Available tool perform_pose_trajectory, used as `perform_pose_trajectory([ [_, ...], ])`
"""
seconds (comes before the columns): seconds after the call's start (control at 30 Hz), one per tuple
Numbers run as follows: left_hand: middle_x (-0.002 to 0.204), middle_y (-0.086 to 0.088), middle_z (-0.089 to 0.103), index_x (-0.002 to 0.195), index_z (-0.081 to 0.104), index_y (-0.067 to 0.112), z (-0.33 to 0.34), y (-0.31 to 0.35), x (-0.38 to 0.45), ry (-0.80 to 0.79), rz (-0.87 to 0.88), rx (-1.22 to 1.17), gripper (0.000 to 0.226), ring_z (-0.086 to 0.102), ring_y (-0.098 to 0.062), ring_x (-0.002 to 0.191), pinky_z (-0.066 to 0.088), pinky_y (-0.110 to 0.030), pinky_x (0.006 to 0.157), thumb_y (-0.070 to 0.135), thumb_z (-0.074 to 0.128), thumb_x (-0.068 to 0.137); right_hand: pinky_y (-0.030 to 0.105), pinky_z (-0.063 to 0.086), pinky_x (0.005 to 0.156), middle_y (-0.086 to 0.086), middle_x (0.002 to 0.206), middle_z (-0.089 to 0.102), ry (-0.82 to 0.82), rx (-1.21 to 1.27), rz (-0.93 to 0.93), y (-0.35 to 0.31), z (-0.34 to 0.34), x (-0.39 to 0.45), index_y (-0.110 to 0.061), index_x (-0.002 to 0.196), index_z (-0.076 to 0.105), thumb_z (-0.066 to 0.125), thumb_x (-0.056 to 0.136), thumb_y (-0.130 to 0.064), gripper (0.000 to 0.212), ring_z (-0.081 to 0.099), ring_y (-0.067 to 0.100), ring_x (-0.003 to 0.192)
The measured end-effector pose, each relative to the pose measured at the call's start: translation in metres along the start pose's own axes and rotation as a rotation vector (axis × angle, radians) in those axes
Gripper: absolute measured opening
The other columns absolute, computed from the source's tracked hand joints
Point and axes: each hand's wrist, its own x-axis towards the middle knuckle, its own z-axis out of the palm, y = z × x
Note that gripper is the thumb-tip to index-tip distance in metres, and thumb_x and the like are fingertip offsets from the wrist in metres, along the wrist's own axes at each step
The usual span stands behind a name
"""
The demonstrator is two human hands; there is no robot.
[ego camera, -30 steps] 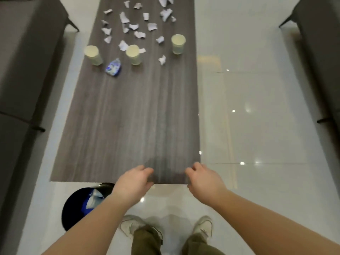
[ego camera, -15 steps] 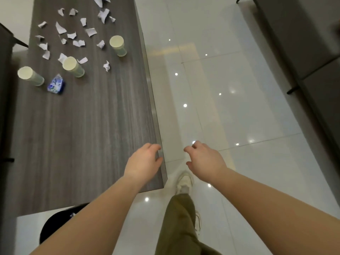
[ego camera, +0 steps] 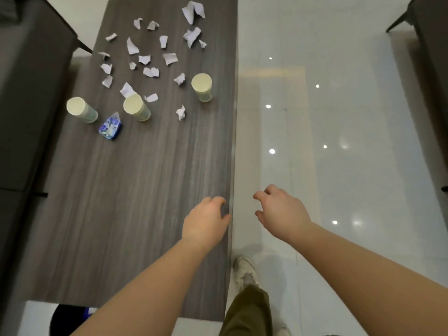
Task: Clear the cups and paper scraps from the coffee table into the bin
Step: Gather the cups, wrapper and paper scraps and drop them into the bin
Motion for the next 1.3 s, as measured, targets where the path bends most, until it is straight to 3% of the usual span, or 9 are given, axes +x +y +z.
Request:
perform_pose_trajectory([
  [0.53,0.122,0.006,0.057,0.128,0.051,0.030,-0.053,0.040,0.130,0.112,-0.290,-0.156,0.043,0.058,-0.020,0.108,0.049,-0.038,0.089,0.045,0.058,0.088,0.039,0.051,0.077,0.006,0.120,0.049,-0.073,0.001,-0.221,0.040,-0.102,0.171,-0.018,0.123,0.051,0.050,0.095,-0.030,0.031,0.050,0.027,0.110],
  [0.8,0.125,0.005,0.053,0.128,0.048,0.031,-0.076,0.049,0.190,0.188,-0.443,-0.240,0.046,0.058,-0.021,0.111,0.047,-0.037,0.088,0.045,0.061,0.087,0.038,0.051,0.077,0.005,0.124,0.044,-0.109,-0.049,-0.335,0.059,-0.138,0.248,-0.021,0.128,0.045,0.054,0.092,-0.036,0.040,0.047,0.025,0.112],
  [0.9,0.133,0.006,0.045,0.133,0.043,0.032,-0.086,0.039,0.205,0.211,-0.481,-0.276,0.054,0.057,-0.020,0.111,0.049,-0.036,0.085,0.047,0.063,0.086,0.036,0.050,0.084,0.005,0.134,0.038,-0.095,-0.042,-0.388,0.047,-0.145,0.275,-0.022,0.134,0.040,0.059,0.090,-0.037,0.050,0.041,0.025,0.122],
  [1.07,0.150,0.001,0.023,0.145,0.023,0.031,-0.105,0.007,0.234,0.137,-0.544,-0.304,0.081,0.040,-0.025,0.131,0.044,-0.042,0.100,0.051,0.067,0.080,0.046,0.035,0.111,0.006,0.154,0.011,-0.116,-0.036,-0.444,0.014,-0.159,0.327,-0.026,0.147,0.021,0.067,0.085,-0.042,0.079,0.006,0.031,0.145],
  [1.3,0.150,0.003,0.021,0.143,0.021,0.037,-0.126,-0.032,0.273,0.156,-0.539,-0.316,0.078,0.035,-0.025,0.132,0.047,-0.041,0.097,0.041,0.069,0.081,0.051,0.039,0.107,0.000,0.158,-0.004,-0.116,-0.083,-0.477,-0.032,-0.162,0.395,-0.034,0.149,0.005,0.075,0.076,-0.046,0.102,-0.002,0.029,0.146],
])
